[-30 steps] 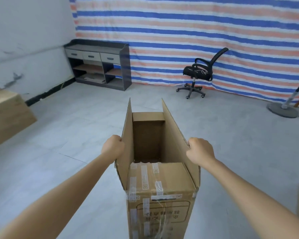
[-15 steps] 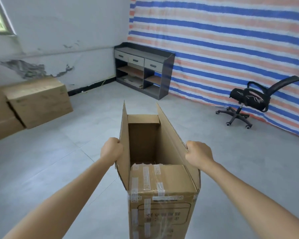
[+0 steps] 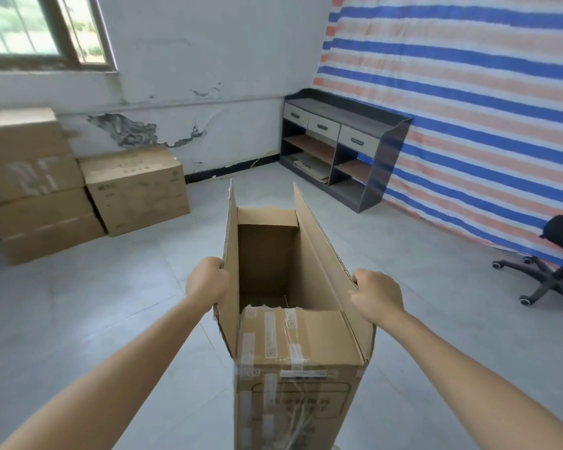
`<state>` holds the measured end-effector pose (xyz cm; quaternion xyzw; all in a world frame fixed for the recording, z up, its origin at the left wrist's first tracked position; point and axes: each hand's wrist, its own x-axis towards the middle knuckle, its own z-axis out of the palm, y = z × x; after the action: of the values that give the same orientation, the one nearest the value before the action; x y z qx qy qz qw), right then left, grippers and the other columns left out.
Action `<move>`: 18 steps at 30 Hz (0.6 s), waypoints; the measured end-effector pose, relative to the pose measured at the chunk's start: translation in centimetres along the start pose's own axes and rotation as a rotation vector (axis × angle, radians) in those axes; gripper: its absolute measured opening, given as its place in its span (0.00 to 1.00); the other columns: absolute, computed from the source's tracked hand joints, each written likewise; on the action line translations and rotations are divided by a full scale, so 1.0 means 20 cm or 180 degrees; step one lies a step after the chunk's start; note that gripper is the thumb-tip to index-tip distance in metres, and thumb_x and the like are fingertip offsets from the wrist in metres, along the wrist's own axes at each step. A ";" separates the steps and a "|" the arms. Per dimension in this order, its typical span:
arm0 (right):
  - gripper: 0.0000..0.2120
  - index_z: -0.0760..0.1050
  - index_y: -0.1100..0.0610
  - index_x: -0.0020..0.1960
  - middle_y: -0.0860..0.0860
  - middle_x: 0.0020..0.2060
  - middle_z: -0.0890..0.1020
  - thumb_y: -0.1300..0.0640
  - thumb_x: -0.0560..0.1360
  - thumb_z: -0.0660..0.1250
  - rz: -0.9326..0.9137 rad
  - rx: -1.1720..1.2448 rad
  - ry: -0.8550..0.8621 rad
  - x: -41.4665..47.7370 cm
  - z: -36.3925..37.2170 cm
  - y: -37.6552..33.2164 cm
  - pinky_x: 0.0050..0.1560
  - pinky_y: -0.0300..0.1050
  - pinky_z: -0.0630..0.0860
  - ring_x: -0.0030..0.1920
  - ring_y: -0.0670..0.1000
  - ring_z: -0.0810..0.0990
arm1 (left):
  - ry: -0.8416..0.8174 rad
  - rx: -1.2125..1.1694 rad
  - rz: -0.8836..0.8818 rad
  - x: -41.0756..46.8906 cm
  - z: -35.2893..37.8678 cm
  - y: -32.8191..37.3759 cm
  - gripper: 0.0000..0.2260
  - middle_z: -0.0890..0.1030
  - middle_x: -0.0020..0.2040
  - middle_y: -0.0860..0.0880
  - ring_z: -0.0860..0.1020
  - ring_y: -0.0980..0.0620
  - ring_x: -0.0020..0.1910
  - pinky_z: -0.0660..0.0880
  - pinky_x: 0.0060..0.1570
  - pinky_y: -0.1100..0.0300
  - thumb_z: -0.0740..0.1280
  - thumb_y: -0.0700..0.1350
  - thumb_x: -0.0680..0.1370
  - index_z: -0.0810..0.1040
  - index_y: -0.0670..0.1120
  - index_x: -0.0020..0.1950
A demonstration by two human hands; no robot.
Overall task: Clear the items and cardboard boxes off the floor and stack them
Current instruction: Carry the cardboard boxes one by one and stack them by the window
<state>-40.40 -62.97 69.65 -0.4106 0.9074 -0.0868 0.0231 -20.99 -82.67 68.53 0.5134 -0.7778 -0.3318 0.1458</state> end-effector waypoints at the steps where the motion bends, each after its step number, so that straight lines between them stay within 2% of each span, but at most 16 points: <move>1: 0.15 0.56 0.55 0.32 0.50 0.29 0.65 0.64 0.70 0.60 -0.0042 0.0019 -0.0006 0.09 0.01 0.03 0.29 0.44 0.54 0.37 0.56 0.66 | 0.0045 0.0044 -0.0010 0.06 0.02 0.05 0.11 0.69 0.31 0.47 0.67 0.49 0.31 0.59 0.27 0.61 0.56 0.32 0.73 0.66 0.42 0.32; 11: 0.15 0.56 0.56 0.32 0.50 0.29 0.65 0.65 0.71 0.59 -0.0641 0.0188 -0.0077 1.10 -0.07 0.30 0.27 0.42 0.54 0.33 0.54 0.65 | 0.0401 -0.0003 -0.0314 0.70 0.16 0.58 0.15 0.63 0.28 0.47 0.62 0.51 0.28 0.56 0.28 0.62 0.56 0.30 0.72 0.60 0.43 0.28; 14: 0.14 0.57 0.55 0.32 0.49 0.29 0.66 0.65 0.71 0.59 -0.0844 0.0197 -0.0071 1.36 -0.12 0.31 0.27 0.42 0.55 0.35 0.55 0.67 | 0.0620 -0.0051 -0.0475 0.84 0.17 0.66 0.16 0.62 0.27 0.47 0.61 0.51 0.27 0.55 0.28 0.62 0.56 0.29 0.72 0.59 0.43 0.27; 18: 0.15 0.57 0.56 0.31 0.50 0.28 0.65 0.65 0.71 0.60 -0.1126 0.0269 -0.0093 1.68 -0.16 0.24 0.27 0.43 0.54 0.30 0.51 0.63 | 0.0891 -0.0216 -0.0641 1.05 0.14 0.68 0.16 0.62 0.27 0.47 0.61 0.49 0.28 0.55 0.30 0.60 0.58 0.29 0.70 0.59 0.43 0.27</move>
<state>-66.52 -84.54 72.85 -0.5637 0.8161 -0.1215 0.0379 -41.14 -97.01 73.08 0.6247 -0.6830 -0.2961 0.2358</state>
